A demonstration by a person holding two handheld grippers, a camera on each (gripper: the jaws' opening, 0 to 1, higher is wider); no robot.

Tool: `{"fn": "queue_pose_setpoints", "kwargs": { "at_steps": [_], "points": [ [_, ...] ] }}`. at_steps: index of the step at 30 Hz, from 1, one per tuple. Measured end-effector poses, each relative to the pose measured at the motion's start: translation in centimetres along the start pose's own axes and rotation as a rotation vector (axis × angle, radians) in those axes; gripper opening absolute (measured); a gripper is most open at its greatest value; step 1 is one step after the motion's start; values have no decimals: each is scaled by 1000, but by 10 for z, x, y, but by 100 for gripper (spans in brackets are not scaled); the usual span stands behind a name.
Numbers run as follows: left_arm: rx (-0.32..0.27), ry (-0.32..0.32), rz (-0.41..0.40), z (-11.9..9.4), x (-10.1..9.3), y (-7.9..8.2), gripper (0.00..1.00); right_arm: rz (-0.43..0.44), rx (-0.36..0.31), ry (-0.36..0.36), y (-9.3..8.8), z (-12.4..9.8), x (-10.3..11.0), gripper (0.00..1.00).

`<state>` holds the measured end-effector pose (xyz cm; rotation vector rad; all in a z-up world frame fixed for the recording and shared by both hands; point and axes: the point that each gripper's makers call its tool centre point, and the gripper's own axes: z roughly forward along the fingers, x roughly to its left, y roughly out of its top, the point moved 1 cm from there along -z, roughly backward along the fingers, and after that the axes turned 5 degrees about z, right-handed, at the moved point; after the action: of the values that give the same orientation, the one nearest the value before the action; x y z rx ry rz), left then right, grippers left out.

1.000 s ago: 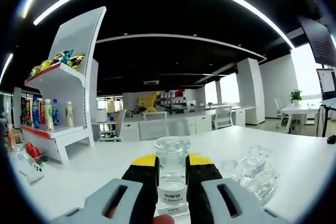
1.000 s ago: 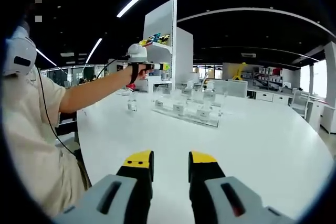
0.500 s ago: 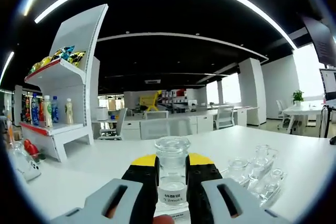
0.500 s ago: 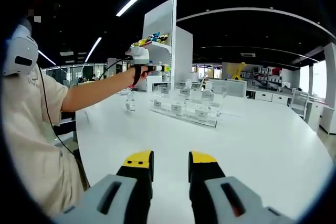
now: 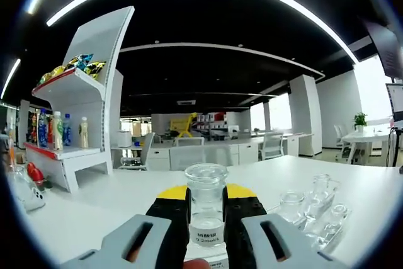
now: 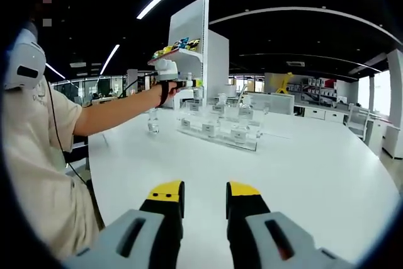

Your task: Identify the label on the chemical reagent bottle, grasp the chemical reagent bottle, and place it in the designated position on the reagent rack

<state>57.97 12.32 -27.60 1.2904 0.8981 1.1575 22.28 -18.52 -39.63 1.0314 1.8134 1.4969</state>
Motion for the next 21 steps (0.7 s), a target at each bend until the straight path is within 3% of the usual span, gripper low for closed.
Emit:
{"fn": "queue_pose_setpoints", "kwargs": {
  "at_steps": [21],
  "points": [
    [-5,0,9,-1,-8,-16,20,2,24,8,-1,11,4,26]
  ]
}}
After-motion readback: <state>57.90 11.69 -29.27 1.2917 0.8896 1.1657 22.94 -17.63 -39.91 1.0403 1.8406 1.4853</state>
